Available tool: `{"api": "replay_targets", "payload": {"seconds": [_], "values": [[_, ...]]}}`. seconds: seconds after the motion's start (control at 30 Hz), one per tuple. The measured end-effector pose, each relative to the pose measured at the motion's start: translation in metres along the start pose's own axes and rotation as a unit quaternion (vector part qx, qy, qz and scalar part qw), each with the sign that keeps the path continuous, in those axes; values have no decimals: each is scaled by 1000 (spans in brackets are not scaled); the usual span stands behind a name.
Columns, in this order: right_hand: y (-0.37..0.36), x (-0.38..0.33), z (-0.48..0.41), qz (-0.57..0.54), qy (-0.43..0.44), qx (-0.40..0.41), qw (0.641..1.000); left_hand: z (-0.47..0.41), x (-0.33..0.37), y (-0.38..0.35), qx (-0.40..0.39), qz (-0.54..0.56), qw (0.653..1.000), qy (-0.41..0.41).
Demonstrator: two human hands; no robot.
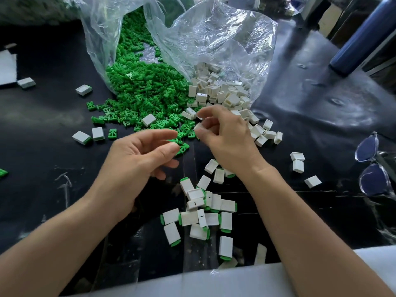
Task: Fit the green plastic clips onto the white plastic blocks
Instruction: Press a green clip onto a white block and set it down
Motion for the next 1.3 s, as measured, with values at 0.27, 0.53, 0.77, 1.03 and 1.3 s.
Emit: {"api": "replay_targets", "payload": {"seconds": [0.27,0.53,0.77,1.03,1.3], "values": [[-17,-26,17,-154,52,-69,984,-5,-2,6,24,25,999,-14],[4,-1,4,63,-7,29,998,-5,-3,8,28,19,999,-32],[-18,9,0,227,-7,-61,972,-3,0,4,-10,9,999,-36],[-12,9,-2,163,-15,-37,986,-3,-3,3,-22,22,999,-20],[0,0,4,-64,-36,-36,997,-4,-3,4,-15,3,1000,-19]]}}
Point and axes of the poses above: each hand's wrist, its own z-axis away from the middle knuckle, its own y-axis out of the back of the hand, x = y × z, the point moved 4 cm from there along -z, towards the middle knuckle, and after that the axes turned 5 degrees about z, right-handed, at the moved point
